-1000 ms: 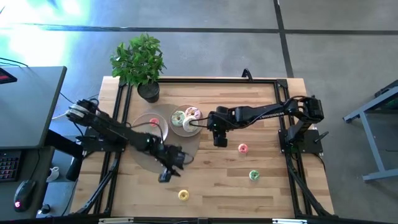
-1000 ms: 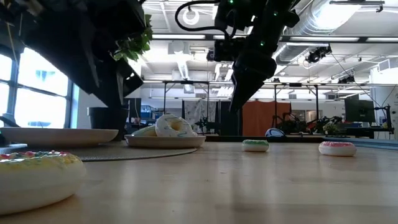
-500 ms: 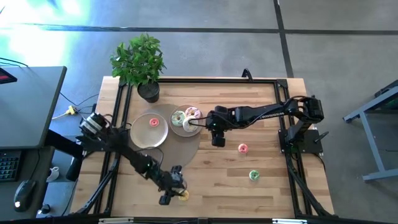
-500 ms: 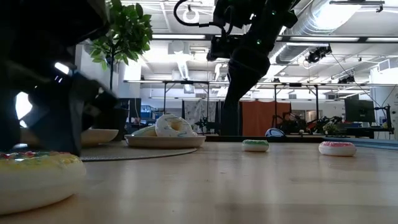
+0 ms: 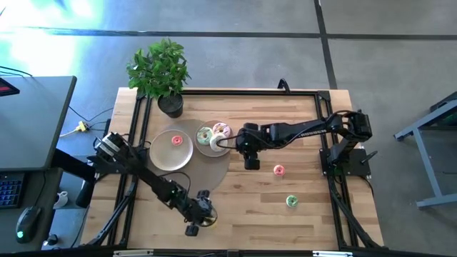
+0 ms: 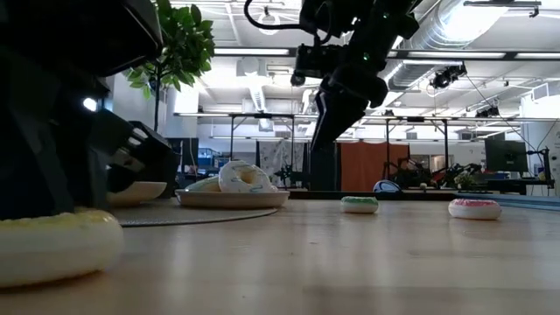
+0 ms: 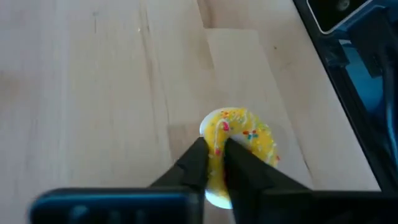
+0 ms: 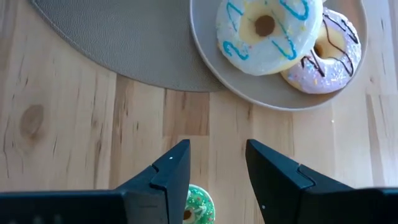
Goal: Pick & Place donuts
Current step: Put the small yellow donut on the white plate
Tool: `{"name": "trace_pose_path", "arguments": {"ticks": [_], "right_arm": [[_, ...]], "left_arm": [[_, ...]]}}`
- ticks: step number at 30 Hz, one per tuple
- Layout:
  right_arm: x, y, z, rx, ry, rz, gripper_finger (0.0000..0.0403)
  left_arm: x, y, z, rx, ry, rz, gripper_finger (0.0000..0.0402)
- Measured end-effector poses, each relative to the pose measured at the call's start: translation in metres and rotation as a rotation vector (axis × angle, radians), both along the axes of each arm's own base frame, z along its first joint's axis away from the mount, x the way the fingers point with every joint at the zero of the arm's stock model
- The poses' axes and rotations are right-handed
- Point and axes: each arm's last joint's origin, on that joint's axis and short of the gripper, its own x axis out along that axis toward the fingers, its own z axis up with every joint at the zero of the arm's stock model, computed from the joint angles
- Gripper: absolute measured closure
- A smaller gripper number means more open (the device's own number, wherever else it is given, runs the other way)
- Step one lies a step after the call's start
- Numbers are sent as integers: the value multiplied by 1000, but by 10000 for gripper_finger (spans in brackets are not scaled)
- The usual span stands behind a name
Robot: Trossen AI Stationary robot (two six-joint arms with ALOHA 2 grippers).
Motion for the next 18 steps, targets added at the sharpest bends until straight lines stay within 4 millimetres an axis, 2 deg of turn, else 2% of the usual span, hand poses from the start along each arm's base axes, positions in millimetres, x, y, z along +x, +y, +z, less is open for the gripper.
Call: {"name": "trace_pose_path", "arguments": {"ticks": [3, 7, 10, 14, 18], "right_arm": [[0, 0, 0, 1, -2, -2, 251], [0, 0, 0, 2, -5, -4, 251], [1, 0, 0, 2, -10, -4, 251], [3, 0, 2, -8, -30, 10, 251], [6, 0, 4, -29, -72, 40, 251]], "left_arm": [[-1, 8, 9, -31, 41, 26, 393], [-12, 19, 33, -7, 92, 100, 381], [-27, 32, 43, 114, 155, 172, 382], [-50, 54, 67, 253, 190, 286, 393], [-68, 86, 79, 329, 322, 444, 390]]}}
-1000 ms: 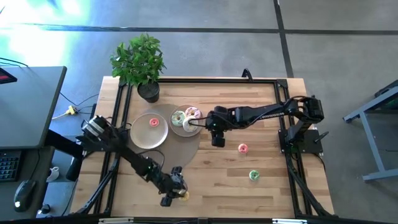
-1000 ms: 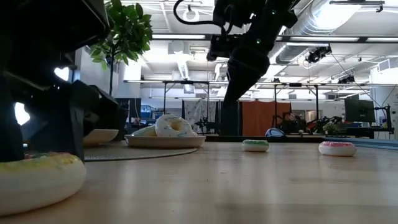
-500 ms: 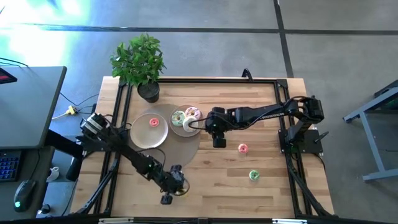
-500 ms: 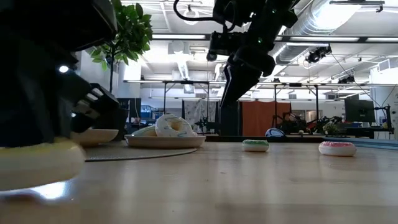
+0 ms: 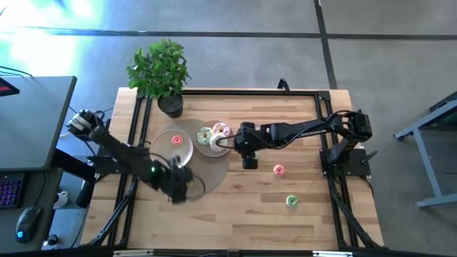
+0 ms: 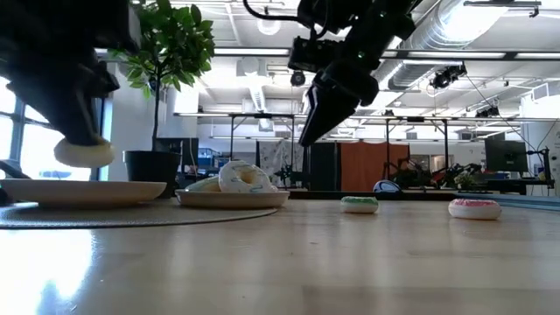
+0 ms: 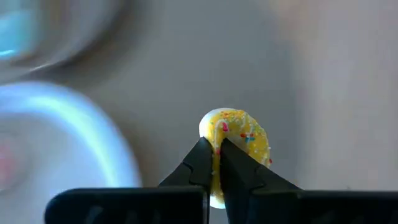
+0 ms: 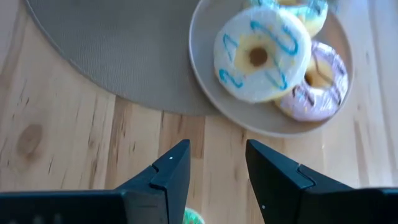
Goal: Pick & Place donuts
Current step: Put the small yellow donut on the white plate
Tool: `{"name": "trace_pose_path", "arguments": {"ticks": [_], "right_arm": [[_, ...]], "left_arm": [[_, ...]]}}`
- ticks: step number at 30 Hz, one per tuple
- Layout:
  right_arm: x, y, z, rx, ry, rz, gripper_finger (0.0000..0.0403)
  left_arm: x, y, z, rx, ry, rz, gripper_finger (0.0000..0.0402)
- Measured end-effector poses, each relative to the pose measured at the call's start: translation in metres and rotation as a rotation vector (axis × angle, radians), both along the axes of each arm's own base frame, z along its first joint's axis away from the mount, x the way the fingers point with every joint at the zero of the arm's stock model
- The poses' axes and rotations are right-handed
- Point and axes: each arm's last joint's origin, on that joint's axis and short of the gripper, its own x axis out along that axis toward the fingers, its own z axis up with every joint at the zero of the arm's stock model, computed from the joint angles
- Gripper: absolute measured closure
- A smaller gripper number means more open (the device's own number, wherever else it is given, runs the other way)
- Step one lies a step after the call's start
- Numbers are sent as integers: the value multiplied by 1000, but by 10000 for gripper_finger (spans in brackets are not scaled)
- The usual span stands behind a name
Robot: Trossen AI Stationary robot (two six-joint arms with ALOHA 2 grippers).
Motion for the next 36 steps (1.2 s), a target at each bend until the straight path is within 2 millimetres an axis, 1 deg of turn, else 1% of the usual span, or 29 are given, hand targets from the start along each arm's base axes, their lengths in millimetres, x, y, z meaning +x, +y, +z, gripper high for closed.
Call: {"name": "trace_pose_path", "arguments": {"ticks": [3, 5, 8, 12, 16, 19, 22, 24, 27, 31, 34, 36], "right_arm": [[3, 0, 2, -12, -37, 14, 251], [5, 0, 4, -16, -65, 18, 251], [9, 0, 7, -20, -112, 19, 251], [15, -1, 13, -24, -207, 19, 251], [21, -1, 21, -25, -304, 21, 251], [22, 1, 22, -15, -322, 24, 251], [21, 3, 21, -1, -307, 41, 251], [21, 4, 20, 12, -304, 55, 251], [22, 6, 21, 17, -307, 63, 251], [22, 7, 22, 26, -322, 70, 251], [24, 7, 21, 60, -334, 76, 251], [26, 8, 17, 73, -326, 84, 251]], "left_arm": [[-12, 27, 10, 68, 61, 137, 379], [-14, 43, 12, 93, 102, 210, 372], [-11, 66, 13, 107, 130, 294, 363], [-6, 87, 12, 111, 168, 336, 356], [4, 105, 0, 93, 216, 348, 355], [3, 115, -12, 58, 272, 334, 355], [2, 124, -24, 72, 313, 331, 353], [1, 128, -27, 73, 324, 338, 345], [4, 132, -27, 78, 308, 314, 321], [10, 133, -26, 89, 266, 260, 279], [10, 133, -26, 109, 267, 236, 250], [10, 134, -26, 135, 273, 241, 237]]}}
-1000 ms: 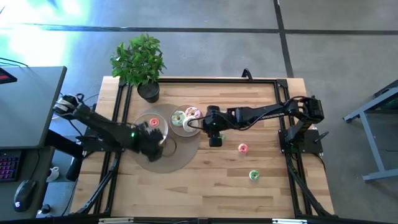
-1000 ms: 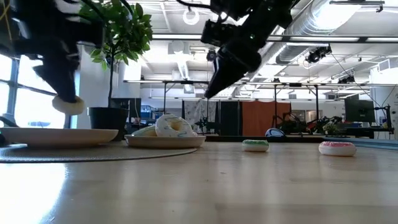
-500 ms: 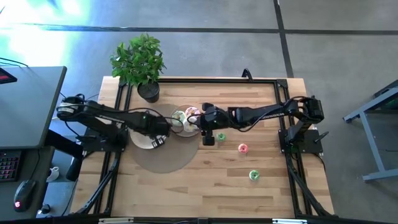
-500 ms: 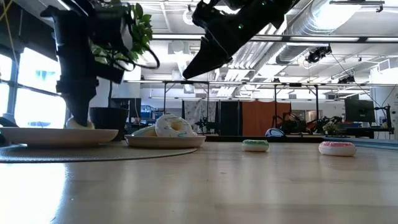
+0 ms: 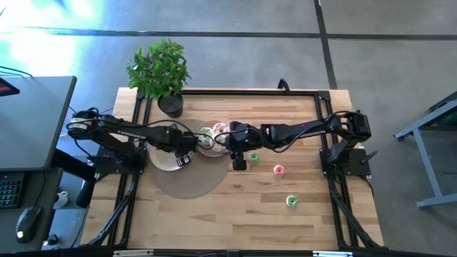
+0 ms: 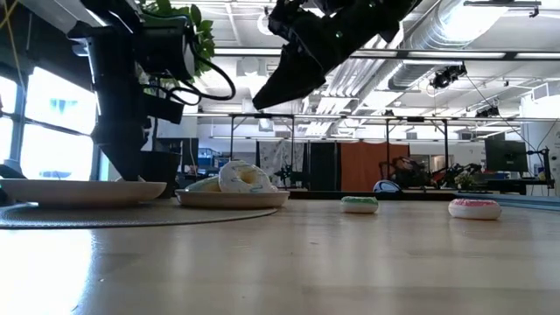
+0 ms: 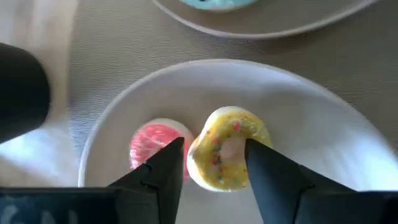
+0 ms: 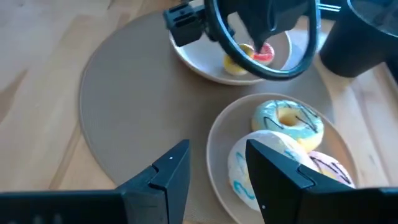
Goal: Pick & Place donuts
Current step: Put the small yellow donut on the white plate, then put the top small green donut on the white plate
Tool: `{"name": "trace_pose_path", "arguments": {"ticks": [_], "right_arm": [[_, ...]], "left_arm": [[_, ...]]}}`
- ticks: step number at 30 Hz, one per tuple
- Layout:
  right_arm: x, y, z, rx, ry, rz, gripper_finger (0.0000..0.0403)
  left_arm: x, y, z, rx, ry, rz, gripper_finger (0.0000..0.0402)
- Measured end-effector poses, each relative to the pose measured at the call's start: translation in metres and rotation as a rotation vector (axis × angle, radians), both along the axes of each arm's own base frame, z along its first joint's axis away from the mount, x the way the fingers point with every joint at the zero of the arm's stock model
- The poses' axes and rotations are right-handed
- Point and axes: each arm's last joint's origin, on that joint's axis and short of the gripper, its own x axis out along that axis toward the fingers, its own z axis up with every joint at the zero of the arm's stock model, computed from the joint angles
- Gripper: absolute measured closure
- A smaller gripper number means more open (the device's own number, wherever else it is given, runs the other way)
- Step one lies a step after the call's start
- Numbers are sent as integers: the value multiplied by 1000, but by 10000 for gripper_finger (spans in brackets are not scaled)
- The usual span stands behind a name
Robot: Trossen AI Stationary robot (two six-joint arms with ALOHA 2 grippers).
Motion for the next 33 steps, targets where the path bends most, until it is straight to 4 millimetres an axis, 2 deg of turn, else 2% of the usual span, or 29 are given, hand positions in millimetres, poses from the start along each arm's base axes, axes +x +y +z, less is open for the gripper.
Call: {"name": "trace_pose_path", "arguments": {"ticks": [4, 9, 14, 17, 24, 28, 33], "right_arm": [[3, 1, -7, 2, 17, 3, 252], [3, 3, -13, -21, 44, 17, 254], [-8, 20, 5, -103, 42, -31, 260], [-23, 28, 5, -133, 164, -90, 261], [-53, 38, -10, 1, 471, -238, 261], [-54, 38, -19, -2, 521, -317, 261], [-48, 35, -36, 8, 570, -309, 261]], "left_arm": [[1, 2, 2, 51, -3, 8, 228], [9, 2, 15, 69, -40, -14, 227], [21, -3, 32, -3, -120, -48, 227], [29, -10, 43, -39, -171, -69, 227], [35, -28, 64, -83, -242, -66, 227], [22, -43, 89, -123, -283, 0, 227], [-12, -65, 111, -75, -343, 18, 227]]}}
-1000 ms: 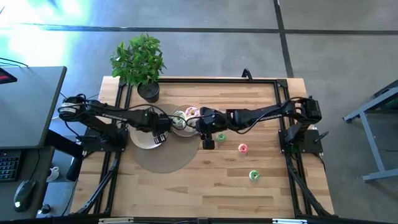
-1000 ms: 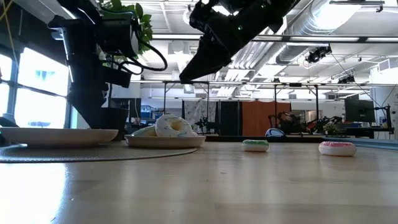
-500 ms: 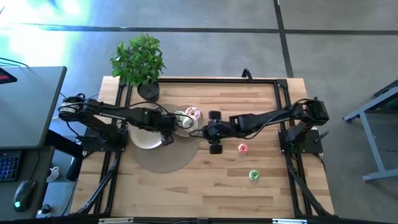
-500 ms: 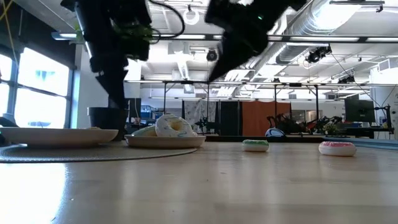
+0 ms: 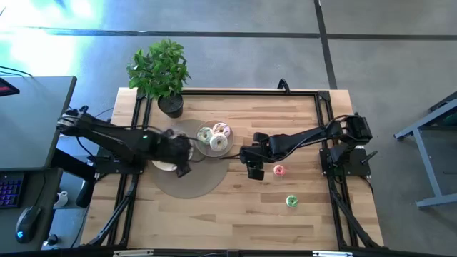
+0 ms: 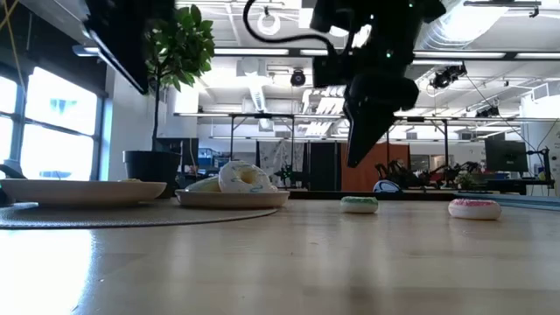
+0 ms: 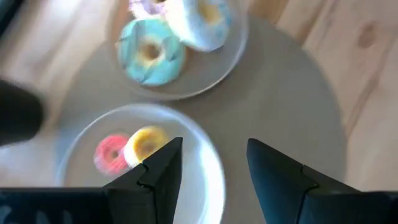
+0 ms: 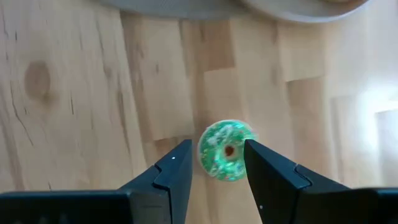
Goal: Pick & Place donuts
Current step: Put the top small green donut on the white plate
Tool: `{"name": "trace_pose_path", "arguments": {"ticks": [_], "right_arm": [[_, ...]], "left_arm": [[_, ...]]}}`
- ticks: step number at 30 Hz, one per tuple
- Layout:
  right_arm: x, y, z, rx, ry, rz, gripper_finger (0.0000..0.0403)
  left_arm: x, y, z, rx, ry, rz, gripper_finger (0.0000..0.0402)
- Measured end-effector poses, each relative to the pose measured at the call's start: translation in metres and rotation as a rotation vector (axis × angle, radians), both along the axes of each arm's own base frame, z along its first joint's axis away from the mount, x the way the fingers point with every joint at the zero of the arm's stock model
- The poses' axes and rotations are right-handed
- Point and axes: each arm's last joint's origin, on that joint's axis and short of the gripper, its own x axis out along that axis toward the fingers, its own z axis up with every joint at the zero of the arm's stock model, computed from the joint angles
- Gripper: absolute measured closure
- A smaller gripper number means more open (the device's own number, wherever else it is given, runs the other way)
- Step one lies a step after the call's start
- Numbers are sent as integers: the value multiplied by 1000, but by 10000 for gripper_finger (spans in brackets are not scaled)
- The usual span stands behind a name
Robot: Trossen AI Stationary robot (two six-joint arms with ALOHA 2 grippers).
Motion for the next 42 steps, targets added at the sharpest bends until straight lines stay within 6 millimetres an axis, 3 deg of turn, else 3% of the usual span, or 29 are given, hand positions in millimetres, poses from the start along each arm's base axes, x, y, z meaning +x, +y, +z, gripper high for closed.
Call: {"name": "trace_pose_path", "arguments": {"ticks": [5, 9, 18, 26, 29, 34, 37, 42], "right_arm": [[4, -2, -16, 16, 49, -3, 261], [7, -3, -20, -1, 45, -12, 261], [11, -4, -35, 6, 55, -122, 261], [13, -5, -52, -51, 124, -79, 266], [15, -4, -52, -21, 108, -60, 295], [16, 0, -52, -65, 111, 23, 384], [21, 7, -43, -66, 61, 59, 384], [47, 30, -11, -115, -218, 196, 382]], "left_arm": [[-34, -14, 17, 106, -122, 65, 227], [-47, -24, 24, 166, -227, 64, 227], [-51, -32, 26, 267, -308, 48, 227], [-50, -32, 27, 287, -306, 41, 227], [-50, -32, 27, 296, -305, 37, 227], [-50, -31, 28, 348, -323, 42, 227], [-50, -30, 28, 366, -326, 40, 227], [-50, -30, 29, 388, -341, 50, 227]]}}
